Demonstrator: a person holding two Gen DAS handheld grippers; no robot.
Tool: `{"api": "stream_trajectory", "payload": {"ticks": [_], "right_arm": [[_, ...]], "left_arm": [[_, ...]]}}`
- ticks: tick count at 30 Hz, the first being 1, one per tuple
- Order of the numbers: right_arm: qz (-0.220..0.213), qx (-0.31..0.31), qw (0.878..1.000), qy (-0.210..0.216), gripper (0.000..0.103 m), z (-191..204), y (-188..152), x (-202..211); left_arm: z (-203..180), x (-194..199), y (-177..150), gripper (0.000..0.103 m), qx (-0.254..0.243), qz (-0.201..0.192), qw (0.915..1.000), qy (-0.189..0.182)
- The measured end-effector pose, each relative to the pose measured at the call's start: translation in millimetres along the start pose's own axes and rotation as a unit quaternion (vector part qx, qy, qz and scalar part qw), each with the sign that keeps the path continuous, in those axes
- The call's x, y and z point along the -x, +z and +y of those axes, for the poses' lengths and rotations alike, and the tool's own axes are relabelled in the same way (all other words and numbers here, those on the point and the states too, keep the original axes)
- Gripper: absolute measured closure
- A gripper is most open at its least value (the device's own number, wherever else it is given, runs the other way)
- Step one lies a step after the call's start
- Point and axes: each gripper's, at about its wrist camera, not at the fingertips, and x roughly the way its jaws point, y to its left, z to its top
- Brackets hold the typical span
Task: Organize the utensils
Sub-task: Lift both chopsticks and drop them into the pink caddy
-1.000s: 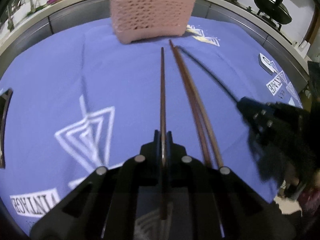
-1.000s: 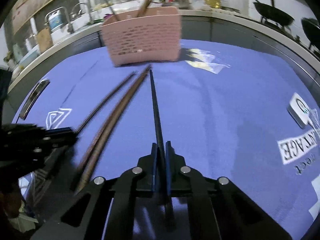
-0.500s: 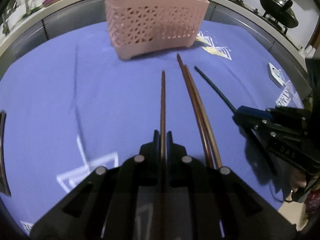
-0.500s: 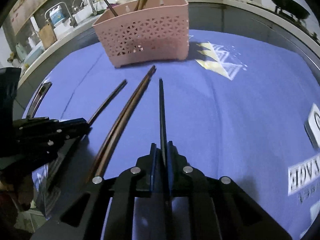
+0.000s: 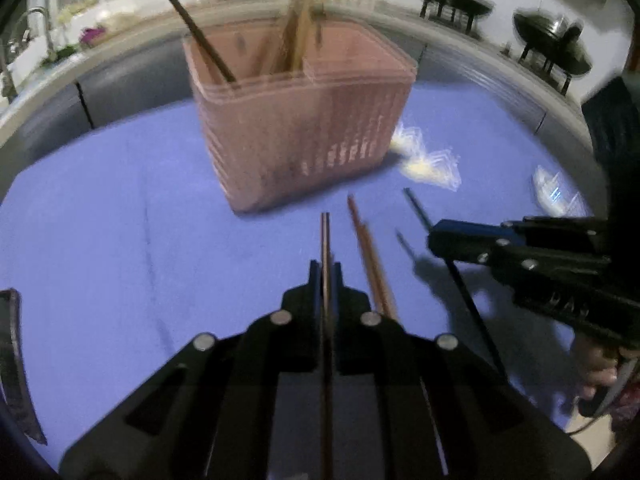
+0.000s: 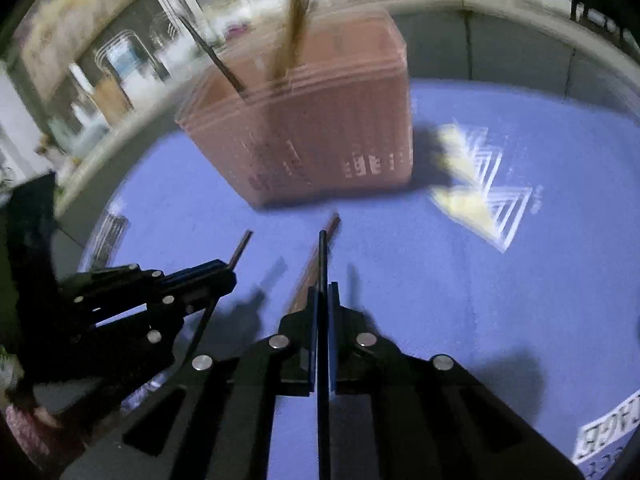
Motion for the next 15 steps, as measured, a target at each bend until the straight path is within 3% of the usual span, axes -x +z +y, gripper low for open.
{"api": "stream_trajectory", "payload": {"ticks": [5, 8, 15], "right_arm": [[-0.117, 0.034, 0.992, 0.010, 0.098, 21, 1, 73], [-0.163, 0.046, 0.986, 0.014, 0.098, 32, -2, 100], [-0.192, 0.057, 0.980, -0.005, 0.098, 42, -3, 106]], "left_arm": [[11, 88, 4, 0.099, 0.035, -0.107, 0.9932, -0.032], [14, 127, -1, 0.099, 0.043, -0.155, 0.9865, -0.034], [6, 143, -7, 0.099, 0.030, -0.177, 0.9835, -0.017]]}}
